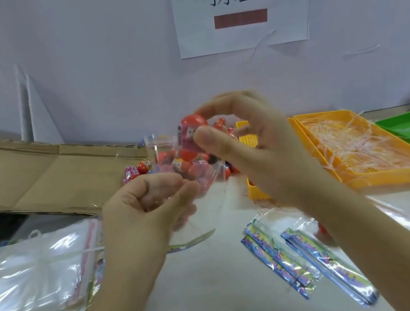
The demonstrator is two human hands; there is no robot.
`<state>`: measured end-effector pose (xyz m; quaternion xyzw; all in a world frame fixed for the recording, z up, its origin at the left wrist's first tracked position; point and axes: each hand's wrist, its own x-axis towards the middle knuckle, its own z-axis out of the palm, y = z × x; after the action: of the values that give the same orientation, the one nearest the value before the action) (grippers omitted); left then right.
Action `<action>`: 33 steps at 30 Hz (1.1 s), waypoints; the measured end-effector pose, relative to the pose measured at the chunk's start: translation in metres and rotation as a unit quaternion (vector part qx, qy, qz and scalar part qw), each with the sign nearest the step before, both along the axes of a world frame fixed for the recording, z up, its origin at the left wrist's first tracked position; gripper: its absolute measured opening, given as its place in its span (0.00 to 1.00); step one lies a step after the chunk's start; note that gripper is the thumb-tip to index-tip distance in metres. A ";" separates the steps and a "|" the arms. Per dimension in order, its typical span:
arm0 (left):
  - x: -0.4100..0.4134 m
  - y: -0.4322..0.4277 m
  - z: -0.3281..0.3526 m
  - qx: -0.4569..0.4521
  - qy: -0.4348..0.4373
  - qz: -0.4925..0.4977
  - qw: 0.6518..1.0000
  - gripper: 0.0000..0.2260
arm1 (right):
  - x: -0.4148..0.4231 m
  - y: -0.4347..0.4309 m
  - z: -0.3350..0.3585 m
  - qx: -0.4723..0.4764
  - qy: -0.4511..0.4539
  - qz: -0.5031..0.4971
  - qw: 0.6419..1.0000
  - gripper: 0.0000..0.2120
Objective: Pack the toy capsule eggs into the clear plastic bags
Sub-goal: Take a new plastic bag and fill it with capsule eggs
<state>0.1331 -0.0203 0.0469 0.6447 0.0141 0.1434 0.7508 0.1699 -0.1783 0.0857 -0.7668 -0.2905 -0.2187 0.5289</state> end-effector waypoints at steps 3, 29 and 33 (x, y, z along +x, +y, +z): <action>-0.002 0.000 0.001 0.035 -0.023 -0.021 0.999 0.13 | 0.002 0.000 -0.002 0.017 0.123 0.043 0.991 0.09; -0.001 -0.001 -0.002 0.023 -0.084 -0.028 0.996 0.16 | -0.012 0.007 -0.010 -0.141 0.005 -0.024 0.990 0.09; -0.002 0.002 -0.004 0.020 -0.071 -0.035 0.997 0.17 | -0.020 0.009 -0.009 -0.227 -0.037 -0.034 0.973 0.15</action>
<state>0.1311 -0.0180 0.0429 0.6477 -0.0648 0.1625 0.7415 0.1499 -0.1688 0.0763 -0.8676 -0.3260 -0.1933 0.3220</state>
